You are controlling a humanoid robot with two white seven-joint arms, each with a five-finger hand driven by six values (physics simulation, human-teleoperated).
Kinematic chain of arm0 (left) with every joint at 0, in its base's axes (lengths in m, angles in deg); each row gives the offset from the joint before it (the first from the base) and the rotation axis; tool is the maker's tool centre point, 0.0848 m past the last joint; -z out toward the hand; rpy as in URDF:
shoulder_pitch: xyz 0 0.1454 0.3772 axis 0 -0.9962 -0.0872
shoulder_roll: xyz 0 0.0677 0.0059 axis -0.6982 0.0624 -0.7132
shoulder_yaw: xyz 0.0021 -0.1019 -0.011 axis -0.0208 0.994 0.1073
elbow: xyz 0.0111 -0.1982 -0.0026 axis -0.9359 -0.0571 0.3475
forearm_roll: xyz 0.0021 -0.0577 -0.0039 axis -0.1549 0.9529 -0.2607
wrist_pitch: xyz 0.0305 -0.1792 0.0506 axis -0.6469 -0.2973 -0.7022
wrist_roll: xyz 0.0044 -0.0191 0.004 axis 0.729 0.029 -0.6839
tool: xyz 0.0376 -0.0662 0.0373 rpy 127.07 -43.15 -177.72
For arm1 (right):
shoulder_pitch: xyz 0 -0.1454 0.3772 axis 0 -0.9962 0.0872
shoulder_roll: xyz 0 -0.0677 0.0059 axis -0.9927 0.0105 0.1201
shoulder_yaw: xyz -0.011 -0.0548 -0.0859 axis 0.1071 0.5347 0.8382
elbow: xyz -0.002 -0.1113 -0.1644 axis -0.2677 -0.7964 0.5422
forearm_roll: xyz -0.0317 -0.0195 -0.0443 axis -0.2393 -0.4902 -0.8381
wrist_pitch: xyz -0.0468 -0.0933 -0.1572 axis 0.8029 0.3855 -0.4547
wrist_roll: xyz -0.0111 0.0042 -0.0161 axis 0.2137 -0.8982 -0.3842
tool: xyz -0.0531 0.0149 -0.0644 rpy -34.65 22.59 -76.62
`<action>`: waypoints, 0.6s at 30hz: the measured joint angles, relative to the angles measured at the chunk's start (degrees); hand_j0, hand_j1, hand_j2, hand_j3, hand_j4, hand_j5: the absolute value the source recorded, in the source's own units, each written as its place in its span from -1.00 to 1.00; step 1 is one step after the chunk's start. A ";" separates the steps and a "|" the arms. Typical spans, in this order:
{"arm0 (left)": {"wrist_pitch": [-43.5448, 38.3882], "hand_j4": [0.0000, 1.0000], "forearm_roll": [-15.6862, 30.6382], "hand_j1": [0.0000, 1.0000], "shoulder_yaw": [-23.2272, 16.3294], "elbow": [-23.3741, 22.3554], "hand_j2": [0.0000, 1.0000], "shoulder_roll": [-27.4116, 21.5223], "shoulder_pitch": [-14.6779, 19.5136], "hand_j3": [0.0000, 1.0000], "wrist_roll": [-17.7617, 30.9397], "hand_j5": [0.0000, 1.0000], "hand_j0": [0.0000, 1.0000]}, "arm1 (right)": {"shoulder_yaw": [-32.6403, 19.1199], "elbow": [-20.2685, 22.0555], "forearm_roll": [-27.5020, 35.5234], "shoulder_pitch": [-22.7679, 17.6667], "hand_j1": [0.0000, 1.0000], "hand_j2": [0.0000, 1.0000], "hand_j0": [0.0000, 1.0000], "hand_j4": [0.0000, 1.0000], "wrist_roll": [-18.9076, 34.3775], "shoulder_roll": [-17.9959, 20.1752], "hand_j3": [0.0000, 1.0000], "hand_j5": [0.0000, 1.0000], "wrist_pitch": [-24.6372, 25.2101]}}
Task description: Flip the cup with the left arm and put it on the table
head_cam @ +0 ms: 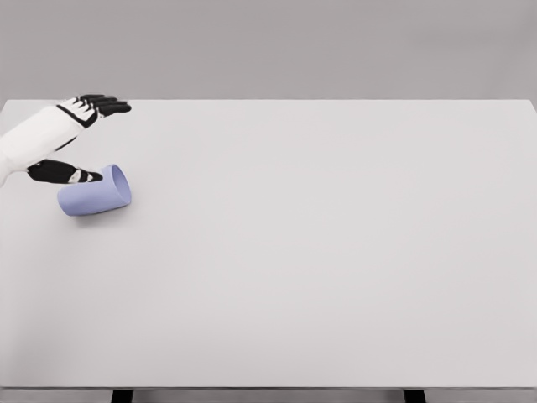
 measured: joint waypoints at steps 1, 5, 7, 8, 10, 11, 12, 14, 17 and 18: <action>0.00 1.00 1.60 1.00 -0.82 1.20 1.00 -1.56 0.00 1.00 0.01 1.00 1.00 | 0.00 0.00 0.00 0.00 1.00 1.00 1.00 1.00 0.00 0.00 1.00 1.00 0.00; 0.00 1.00 6.41 1.00 -2.37 4.77 1.00 -6.33 -0.09 1.00 0.03 1.00 1.00 | 0.00 0.00 -0.01 0.00 1.00 1.00 1.00 1.00 0.00 0.00 1.00 1.00 0.00; 0.00 1.00 8.36 1.00 -3.22 6.39 1.00 -8.13 -0.09 1.00 0.03 1.00 1.00 | 0.00 0.00 0.00 0.00 1.00 1.00 1.00 1.00 0.00 0.00 1.00 1.00 0.00; 0.00 1.00 9.54 1.00 -3.93 7.35 1.00 -9.23 -0.18 1.00 0.03 1.00 1.00 | 0.00 0.00 0.00 0.00 1.00 1.00 1.00 1.00 0.00 0.00 1.00 1.00 -0.01; 0.00 1.00 12.08 1.00 -5.46 9.33 1.00 -11.13 -0.09 1.00 0.07 1.00 1.00 | 0.00 0.00 0.00 0.00 1.00 1.00 1.00 1.00 0.00 0.00 1.00 1.00 -0.01; 0.00 1.00 13.06 1.00 -6.02 10.15 1.00 -11.71 -0.09 1.00 0.09 1.00 1.00 | 0.00 0.00 0.00 0.00 1.00 1.00 1.00 1.00 0.00 0.00 1.00 1.00 -0.01; -0.45 1.00 13.87 1.00 -6.43 10.76 1.00 -12.11 -0.18 1.00 0.10 1.00 1.00 | 0.00 0.00 0.00 0.00 1.00 1.00 1.00 1.00 0.00 0.00 1.00 1.00 -0.01; -2.94 1.00 15.20 1.00 -6.93 11.51 1.00 -12.46 -0.18 1.00 0.11 1.00 1.00 | 0.00 0.00 0.00 0.00 1.00 1.00 1.00 1.00 0.00 0.00 1.00 1.00 -0.01; -8.23 1.00 16.17 1.00 -7.28 12.00 1.00 -12.24 -0.53 1.00 0.06 1.00 1.00 | 0.00 0.00 -0.01 0.00 1.00 1.00 1.00 1.00 0.00 0.00 1.00 1.00 -0.01; -9.94 1.00 16.32 1.00 -7.34 12.08 1.00 -12.01 -0.79 1.00 0.05 1.00 1.00 | 0.00 0.00 -0.01 0.00 1.00 1.00 1.00 1.00 0.00 0.00 1.00 1.00 0.00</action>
